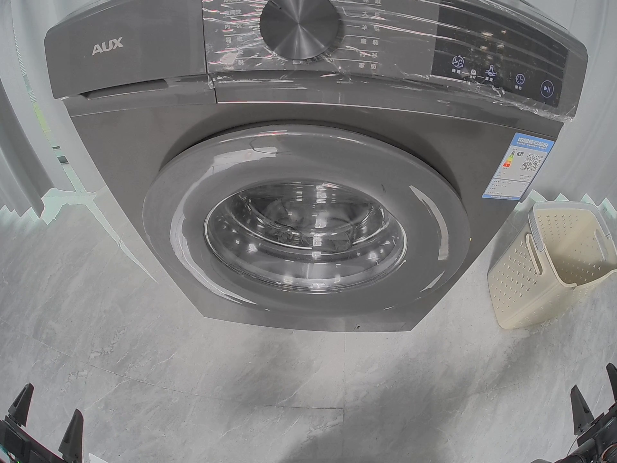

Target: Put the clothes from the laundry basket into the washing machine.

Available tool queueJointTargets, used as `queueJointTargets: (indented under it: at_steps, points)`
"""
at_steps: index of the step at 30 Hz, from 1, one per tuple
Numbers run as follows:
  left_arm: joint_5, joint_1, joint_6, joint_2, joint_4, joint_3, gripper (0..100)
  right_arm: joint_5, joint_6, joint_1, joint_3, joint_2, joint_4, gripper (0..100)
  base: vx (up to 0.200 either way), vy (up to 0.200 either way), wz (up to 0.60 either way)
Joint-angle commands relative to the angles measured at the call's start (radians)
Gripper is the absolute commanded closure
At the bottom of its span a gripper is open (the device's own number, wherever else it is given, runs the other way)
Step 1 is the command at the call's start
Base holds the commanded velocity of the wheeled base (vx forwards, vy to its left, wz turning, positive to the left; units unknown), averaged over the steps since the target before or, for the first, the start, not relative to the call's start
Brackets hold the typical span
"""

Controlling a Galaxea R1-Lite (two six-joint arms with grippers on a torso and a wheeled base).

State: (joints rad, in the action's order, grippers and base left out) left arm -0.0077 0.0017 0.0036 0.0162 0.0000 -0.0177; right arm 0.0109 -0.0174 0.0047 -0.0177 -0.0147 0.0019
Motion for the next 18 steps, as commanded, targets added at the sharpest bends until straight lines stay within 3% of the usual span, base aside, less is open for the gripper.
queueJointTargets:
  at_steps: [1, 18]
  points:
    - [0.000, 0.000, -0.001, -0.016, 0.000, 0.016, 0, -0.003, 0.010, 0.003, 0.016, 0.015, 0.000, 0, 0.000, 0.000, 0.00]
    - [-0.006, 0.000, -0.008, -0.016, 0.000, 0.016, 0, -0.023, 0.017, -0.002, 0.016, 0.015, 0.000, 0, 0.000, 0.000, 0.00]
